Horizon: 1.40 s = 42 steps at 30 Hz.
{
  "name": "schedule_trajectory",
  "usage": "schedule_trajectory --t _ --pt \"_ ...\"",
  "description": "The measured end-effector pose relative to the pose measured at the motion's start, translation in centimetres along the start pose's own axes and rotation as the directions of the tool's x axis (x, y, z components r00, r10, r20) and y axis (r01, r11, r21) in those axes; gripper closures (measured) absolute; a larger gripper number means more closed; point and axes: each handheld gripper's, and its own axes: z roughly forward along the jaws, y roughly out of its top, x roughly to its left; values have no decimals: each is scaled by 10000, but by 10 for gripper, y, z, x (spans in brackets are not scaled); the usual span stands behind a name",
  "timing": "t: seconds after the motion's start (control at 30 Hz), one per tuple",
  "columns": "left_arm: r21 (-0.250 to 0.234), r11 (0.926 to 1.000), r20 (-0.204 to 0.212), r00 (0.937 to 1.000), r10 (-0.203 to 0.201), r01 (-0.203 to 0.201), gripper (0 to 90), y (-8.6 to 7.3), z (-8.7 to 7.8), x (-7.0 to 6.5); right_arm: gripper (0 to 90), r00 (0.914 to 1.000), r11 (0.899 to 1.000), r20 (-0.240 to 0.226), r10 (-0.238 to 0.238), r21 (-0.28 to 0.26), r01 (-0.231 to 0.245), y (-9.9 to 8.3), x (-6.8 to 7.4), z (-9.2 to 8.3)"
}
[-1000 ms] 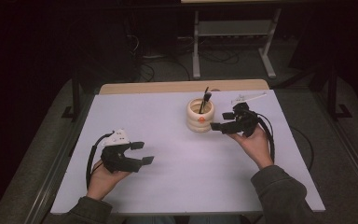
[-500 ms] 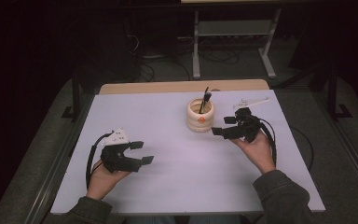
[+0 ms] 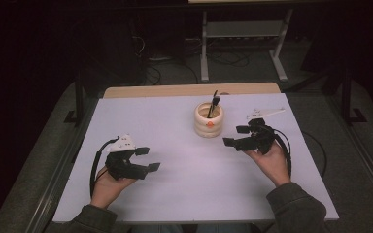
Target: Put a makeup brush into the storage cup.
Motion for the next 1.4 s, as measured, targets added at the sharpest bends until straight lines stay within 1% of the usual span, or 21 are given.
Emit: schedule_trajectory --t 0.33,0.4,0.47,0.53,0.87,1.0,1.1,1.23,1.27,1.4 --pt "20 10000 20 10000 -28 28 278 -1 0 0 184 10000 10000 50 -46 -40 47 -6 2 -3" --pt "14 10000 27 10000 -37 37 277 -1 0 0 170 9999 9999 94 57 83 -58 -9 2 -4" --pt "28 10000 6 10000 -7 7 277 -1 0 0 170 9999 10000 115 -15 41 15 -11 2 -5" --pt "13 10000 14 10000 -84 84 276 -2 0 0 169 9999 10000 108 -14 40 14 -12 2 -6" --pt "41 10000 -2 10000 -90 90 266 -2 2 0 159 9999 10000 134 44 -53 -43 -21 2 -11" --pt "63 10000 -4 10000 -69 69 259 -3 2 0 143 9997 10000 228 1 -65 0 -22 2 -13" --pt "121 9999 17 10000 -72 72 251 -3 2 0 143 9998 10000 217 52 -72 -50 -23 3 -15" --pt "107 9999 -9 10000 -69 69 237 -3 2 0 143 9998 9999 212 1 -104 1 -25 2 -15" --pt "78 9999 -63 9999 -138 139 234 -4 2 0 141 9997 9999 225 138 -97 -135 -31 3 -16" --pt "51 9999 -152 9998 -146 147 231 -5 3 0 140 9995 9996 191 239 -138 -236 -38 5 -19"
